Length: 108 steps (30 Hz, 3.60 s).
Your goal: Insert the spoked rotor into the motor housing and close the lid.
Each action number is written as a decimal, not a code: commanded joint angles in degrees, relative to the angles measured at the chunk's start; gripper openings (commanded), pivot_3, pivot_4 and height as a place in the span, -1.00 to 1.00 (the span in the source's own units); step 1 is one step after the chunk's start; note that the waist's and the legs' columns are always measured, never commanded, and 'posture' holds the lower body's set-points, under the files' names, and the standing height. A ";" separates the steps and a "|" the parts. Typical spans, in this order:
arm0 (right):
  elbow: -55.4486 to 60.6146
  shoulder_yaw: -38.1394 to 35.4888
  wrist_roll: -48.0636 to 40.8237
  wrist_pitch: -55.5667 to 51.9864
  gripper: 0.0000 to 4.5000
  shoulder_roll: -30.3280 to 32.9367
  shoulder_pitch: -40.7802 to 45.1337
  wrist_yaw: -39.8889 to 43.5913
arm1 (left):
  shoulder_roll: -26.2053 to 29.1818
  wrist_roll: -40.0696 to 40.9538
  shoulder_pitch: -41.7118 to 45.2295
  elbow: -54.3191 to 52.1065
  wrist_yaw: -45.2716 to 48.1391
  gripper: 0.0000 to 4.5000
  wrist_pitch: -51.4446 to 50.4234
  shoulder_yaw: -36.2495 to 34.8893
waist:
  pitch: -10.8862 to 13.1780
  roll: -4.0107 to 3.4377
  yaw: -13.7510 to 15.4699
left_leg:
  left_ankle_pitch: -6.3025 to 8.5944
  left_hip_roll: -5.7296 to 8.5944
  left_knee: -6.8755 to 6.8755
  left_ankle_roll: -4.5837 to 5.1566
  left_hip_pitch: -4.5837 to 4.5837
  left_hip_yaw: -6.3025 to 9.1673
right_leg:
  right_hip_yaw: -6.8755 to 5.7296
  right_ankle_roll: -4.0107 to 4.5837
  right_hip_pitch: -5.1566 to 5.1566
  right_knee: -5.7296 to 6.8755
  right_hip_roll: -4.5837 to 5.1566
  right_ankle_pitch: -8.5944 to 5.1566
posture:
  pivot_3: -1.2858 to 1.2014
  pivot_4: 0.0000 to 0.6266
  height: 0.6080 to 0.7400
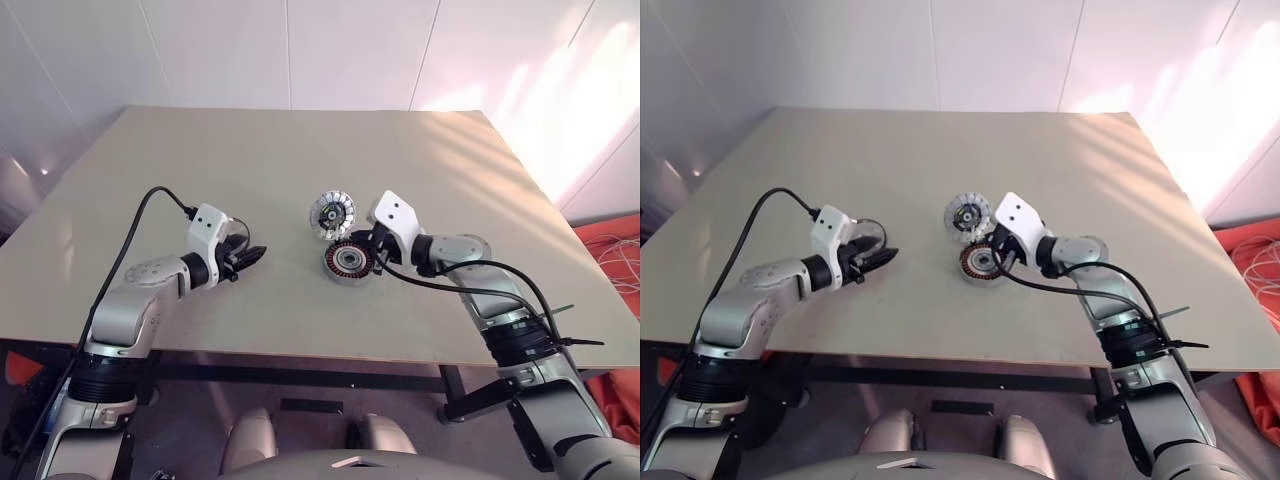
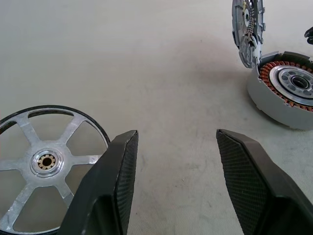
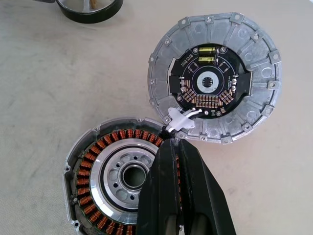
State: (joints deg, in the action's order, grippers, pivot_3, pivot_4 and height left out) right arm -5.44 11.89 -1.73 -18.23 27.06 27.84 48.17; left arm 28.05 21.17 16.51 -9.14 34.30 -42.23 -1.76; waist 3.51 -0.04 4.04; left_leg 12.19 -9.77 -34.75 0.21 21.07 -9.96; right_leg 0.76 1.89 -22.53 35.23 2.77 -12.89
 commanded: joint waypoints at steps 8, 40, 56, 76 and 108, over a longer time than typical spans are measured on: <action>-3.24 3.13 0.83 0.69 -0.94 -2.50 -3.44 0.23 | 0.68 -0.13 0.44 -1.33 0.19 0.20 1.25 -0.49 | -0.01 0.01 0.02 | 0.00 -0.01 0.00 0.00 0.00 0.00 | -0.01 0.00 0.01 -0.01 0.00 0.00 | 0.03 -1.00 1.00; 0.20 -2.85 -2.60 1.41 -0.95 1.65 1.79 0.52 | -0.27 11.07 -8.29 -4.96 -6.97 0.55 -7.24 -18.42 | 0.02 0.02 -0.09 | 0.00 -0.01 0.01 0.01 0.04 0.02 | -0.07 0.03 -0.01 -0.01 0.00 -0.02 | 0.03 -1.00 1.00; -0.10 -2.65 -2.49 1.64 -0.95 1.35 2.03 0.91 | -5.15 11.52 -1.32 6.60 -13.56 0.55 -7.80 -19.63 | 0.02 0.05 0.02 | 0.00 -0.01 0.01 0.01 0.03 0.05 | -0.10 0.03 0.02 -0.01 0.00 -0.01 | 0.03 -1.00 1.00; 0.02 -3.41 -2.47 1.34 -0.95 1.76 1.91 -0.62 | -7.72 9.76 5.18 17.98 -14.04 0.55 -6.27 -17.49 | 0.03 0.07 0.03 | -0.01 -0.01 0.00 0.01 0.03 0.15 | -0.24 0.04 0.10 -0.03 0.01 -0.02 | 0.03 -1.00 1.00; -0.11 -3.04 -2.29 1.68 -0.95 1.56 2.13 -0.91 | -14.50 16.21 7.75 22.34 -14.77 0.55 -4.65 -23.83 | 0.04 0.07 0.42 | -0.02 0.01 0.00 0.02 0.05 0.26 | -0.49 0.05 0.23 -0.13 0.12 -0.02 | 0.03 -1.00 1.00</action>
State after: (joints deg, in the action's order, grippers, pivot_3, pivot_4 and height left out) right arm -7.35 9.73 -3.67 -17.24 28.37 28.61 47.37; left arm 13.26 36.15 22.85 13.40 20.14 -47.86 -24.08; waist 3.55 0.04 4.46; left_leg 12.17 -9.76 -34.74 0.23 21.12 -9.71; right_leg 0.26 1.94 -22.30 35.09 2.89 -12.91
